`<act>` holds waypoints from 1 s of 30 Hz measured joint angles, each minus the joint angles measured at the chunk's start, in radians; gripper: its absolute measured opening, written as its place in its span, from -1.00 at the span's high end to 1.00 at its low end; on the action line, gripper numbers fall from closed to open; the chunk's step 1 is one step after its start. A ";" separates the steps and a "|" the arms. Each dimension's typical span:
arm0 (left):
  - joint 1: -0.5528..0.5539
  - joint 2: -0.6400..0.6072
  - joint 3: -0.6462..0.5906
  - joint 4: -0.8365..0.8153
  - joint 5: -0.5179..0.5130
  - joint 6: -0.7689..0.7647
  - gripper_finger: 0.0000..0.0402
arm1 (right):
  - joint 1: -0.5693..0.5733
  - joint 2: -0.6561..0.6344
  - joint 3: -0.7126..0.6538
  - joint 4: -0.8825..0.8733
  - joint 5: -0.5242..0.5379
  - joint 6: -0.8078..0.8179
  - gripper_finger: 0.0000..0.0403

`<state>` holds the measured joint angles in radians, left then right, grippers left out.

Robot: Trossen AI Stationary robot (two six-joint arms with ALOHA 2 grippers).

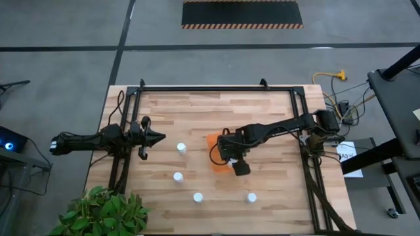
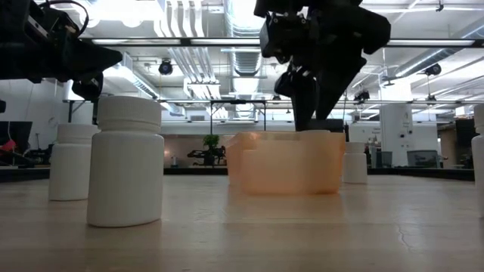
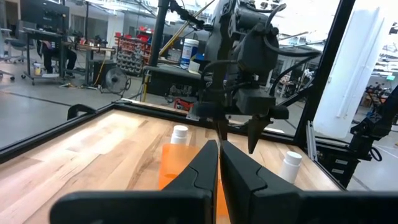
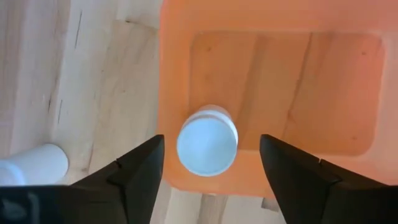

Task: Pick and place pill bottles into a basket
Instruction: Put the bottom right white pill bottle into the orange bin

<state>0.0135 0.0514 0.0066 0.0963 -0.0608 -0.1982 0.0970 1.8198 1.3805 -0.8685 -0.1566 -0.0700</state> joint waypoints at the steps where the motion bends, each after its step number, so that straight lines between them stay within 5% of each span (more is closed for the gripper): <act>1: 0.000 0.000 0.000 0.000 0.000 0.000 1.00 | -0.001 0.000 0.007 -0.008 0.000 -0.002 -0.23; 15: 0.000 -0.001 0.000 0.002 0.000 0.000 1.00 | 0.005 -0.158 0.020 -0.066 0.002 0.158 -0.14; 30: 0.000 0.000 0.000 0.000 0.000 0.000 1.00 | 0.201 -0.239 0.011 -0.071 0.033 0.360 -0.14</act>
<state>0.0139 0.0517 0.0067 0.0959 -0.0612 -0.1986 0.2977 1.5807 1.3911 -0.9395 -0.1237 0.2896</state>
